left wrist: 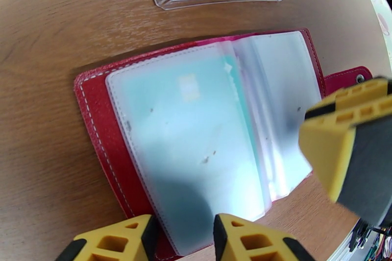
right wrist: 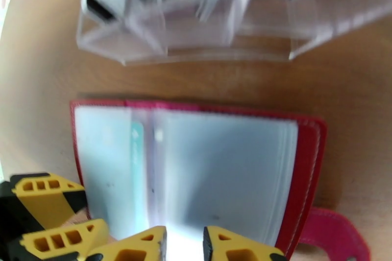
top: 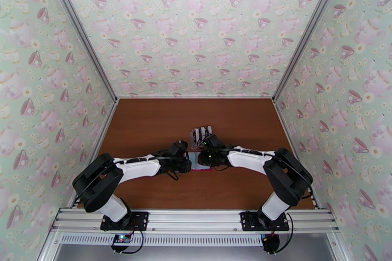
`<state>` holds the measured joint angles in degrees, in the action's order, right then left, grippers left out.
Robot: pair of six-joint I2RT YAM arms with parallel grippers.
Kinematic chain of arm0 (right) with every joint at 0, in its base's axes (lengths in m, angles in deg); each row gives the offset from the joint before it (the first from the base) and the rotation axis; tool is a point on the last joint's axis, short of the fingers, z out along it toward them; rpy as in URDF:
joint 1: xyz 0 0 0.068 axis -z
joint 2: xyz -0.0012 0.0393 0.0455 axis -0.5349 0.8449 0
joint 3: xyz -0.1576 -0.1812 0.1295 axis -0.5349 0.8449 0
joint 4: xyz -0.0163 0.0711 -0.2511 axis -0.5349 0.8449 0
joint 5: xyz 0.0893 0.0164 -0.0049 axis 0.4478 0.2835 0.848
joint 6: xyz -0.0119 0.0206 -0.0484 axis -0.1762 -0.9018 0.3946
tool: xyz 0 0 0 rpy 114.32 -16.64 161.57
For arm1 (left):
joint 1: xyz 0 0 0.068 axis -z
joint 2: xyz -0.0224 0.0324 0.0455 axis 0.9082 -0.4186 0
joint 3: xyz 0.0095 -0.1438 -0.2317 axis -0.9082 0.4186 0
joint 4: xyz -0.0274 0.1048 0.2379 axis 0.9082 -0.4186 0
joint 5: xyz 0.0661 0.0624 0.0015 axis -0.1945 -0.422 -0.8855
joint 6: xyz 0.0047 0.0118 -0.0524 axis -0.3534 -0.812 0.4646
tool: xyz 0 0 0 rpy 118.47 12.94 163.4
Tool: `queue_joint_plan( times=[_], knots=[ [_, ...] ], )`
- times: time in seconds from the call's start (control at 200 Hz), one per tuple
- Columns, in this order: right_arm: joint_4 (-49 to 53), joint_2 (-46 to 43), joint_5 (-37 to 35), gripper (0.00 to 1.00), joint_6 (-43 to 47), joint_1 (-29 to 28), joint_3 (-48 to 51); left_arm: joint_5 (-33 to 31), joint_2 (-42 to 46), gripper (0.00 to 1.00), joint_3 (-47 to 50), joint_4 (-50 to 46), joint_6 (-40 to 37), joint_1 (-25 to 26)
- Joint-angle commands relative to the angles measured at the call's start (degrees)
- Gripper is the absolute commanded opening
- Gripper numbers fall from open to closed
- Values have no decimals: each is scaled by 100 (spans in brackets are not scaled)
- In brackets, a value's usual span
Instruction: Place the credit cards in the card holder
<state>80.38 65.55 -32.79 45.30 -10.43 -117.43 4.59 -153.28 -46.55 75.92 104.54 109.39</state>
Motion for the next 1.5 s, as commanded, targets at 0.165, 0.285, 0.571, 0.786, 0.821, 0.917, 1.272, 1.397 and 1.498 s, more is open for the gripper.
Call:
queue_joint_plan(
  times=[0.165, 0.285, 0.571, 0.786, 0.821, 0.917, 1.272, 1.397, 1.498],
  knots=[
    [105, -196, -96, 27, -156, -316, 228, -613, -254, 41, 403, -1410, 205, -11],
    [103, -236, -119, 28, -207, -377, 254, -589, -237, 41, 425, -1424, 258, 5],
    [630, -491, -503, 29, 53, -356, -145, -500, 27, 41, 398, -1574, 346, 204],
    [653, -867, -483, 29, 112, -181, -354, -582, 182, 47, 216, -1651, 305, 227],
    [638, -946, -471, 30, 110, -140, -376, -616, 222, 49, 144, -1710, 275, 229],
    [683, -1200, -582, 33, -38, 12, -398, -656, 333, 54, -130, -1865, 180, 231],
    [1667, -1373, -873, 39, 99, 557, -1084, -650, 655, 58, -802, -2183, 57, 176],
    [2130, -1206, -1168, 39, 357, 578, -1470, -685, 704, 59, -946, -2205, -1, 76],
    [2373, -1127, -1362, 39, 599, 652, -1728, -638, 704, 60, -1082, -2149, -53, -86]
  ],
)
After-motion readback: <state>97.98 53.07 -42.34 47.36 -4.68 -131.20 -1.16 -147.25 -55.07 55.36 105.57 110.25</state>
